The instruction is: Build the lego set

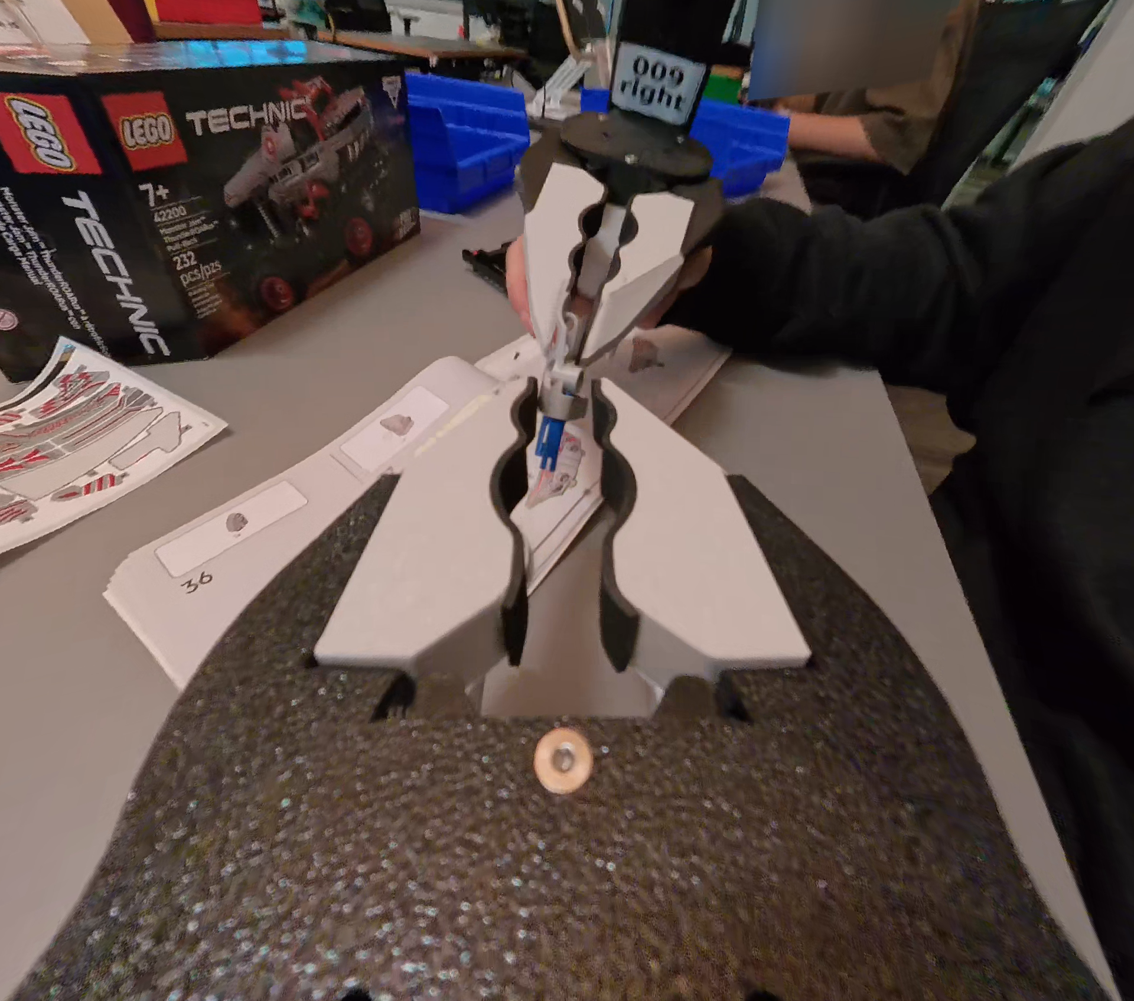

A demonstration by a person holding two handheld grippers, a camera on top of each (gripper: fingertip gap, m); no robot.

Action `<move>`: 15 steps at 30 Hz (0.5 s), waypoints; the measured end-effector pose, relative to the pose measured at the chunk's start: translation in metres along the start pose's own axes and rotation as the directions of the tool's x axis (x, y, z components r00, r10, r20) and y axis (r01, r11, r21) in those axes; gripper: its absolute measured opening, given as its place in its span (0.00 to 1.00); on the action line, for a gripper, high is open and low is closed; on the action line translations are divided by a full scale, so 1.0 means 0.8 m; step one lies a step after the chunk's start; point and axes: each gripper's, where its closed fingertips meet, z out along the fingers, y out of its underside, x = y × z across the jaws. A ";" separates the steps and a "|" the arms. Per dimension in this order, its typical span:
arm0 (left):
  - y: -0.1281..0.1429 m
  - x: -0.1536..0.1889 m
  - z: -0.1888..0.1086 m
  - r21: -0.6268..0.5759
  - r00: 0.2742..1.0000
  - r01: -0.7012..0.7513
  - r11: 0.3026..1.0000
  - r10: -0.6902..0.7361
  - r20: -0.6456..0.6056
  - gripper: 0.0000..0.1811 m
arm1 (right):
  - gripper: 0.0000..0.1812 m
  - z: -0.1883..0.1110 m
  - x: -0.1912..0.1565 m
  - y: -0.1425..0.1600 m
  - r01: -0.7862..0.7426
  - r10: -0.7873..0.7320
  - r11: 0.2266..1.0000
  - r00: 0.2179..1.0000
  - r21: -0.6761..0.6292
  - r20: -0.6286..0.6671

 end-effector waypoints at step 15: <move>0.067 -0.026 -0.006 -0.399 0.966 -0.190 0.897 0.243 0.087 0.00 | 0.00 0.011 0.009 0.040 0.037 -0.045 0.987 0.998 -0.156 -0.046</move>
